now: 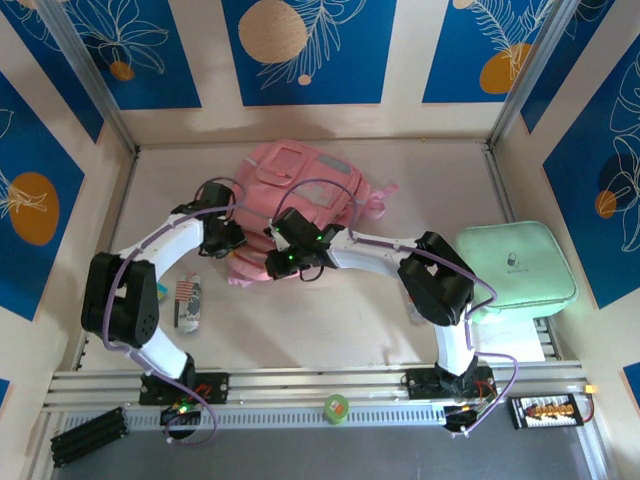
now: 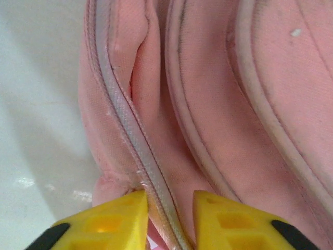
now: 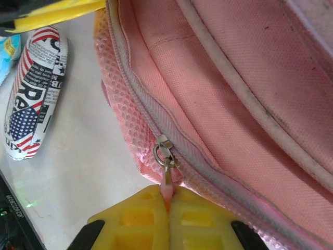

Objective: Pack the student bag
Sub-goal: Zip the student bag at the top-center of the table.

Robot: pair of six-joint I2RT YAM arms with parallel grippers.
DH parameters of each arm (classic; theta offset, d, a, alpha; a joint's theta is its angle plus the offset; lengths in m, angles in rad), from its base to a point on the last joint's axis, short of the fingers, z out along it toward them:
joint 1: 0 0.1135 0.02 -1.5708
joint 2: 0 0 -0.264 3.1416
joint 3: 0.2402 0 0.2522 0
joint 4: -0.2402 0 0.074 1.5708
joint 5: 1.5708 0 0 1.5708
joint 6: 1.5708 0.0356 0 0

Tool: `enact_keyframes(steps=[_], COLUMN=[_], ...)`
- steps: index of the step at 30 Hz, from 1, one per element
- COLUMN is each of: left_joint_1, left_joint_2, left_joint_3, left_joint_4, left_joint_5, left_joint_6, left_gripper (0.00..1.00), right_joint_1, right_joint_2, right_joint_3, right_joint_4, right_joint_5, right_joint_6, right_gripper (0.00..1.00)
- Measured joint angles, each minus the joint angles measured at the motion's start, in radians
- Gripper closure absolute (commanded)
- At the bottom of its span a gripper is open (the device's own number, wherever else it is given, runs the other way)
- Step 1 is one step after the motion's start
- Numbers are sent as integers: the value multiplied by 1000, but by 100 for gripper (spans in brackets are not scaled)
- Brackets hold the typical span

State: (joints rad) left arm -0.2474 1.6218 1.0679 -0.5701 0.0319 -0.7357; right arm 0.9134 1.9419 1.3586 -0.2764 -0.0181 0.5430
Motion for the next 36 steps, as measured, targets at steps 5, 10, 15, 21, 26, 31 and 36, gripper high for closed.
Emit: enact_keyframes(steps=[5, 10, 15, 21, 26, 31, 36], left_joint_1=[0, 1, 1, 0, 0, 0, 1], left_joint_2=[8, 5, -8, -29, -40, -43, -43], left_joint_3=[1, 1, 0, 0, 0, 0, 0], left_joint_4=[5, 5, 5, 4, 2, 1, 2], left_joint_5=[0, 0, 0, 21, 33, 44, 45], left_joint_6=[3, 5, 5, 5, 5, 5, 5], left_gripper=[100, 100, 100, 100, 100, 100, 100], right_joint_1=[23, 37, 43, 50, 46, 30, 14], right_joint_2=[-15, -82, -150, -179, -178, -173, -137], right_joint_3=[-2, -34, -51, -52, -52, -51, -48], right_joint_4=[-46, -125, -213, -266, -285, -284, -275], right_joint_5=[77, 194, 311, 407, 422, 393, 312], right_joint_6=[7, 51, 120, 204, 242, 224, 183], right_gripper=[100, 100, 100, 100, 100, 100, 98])
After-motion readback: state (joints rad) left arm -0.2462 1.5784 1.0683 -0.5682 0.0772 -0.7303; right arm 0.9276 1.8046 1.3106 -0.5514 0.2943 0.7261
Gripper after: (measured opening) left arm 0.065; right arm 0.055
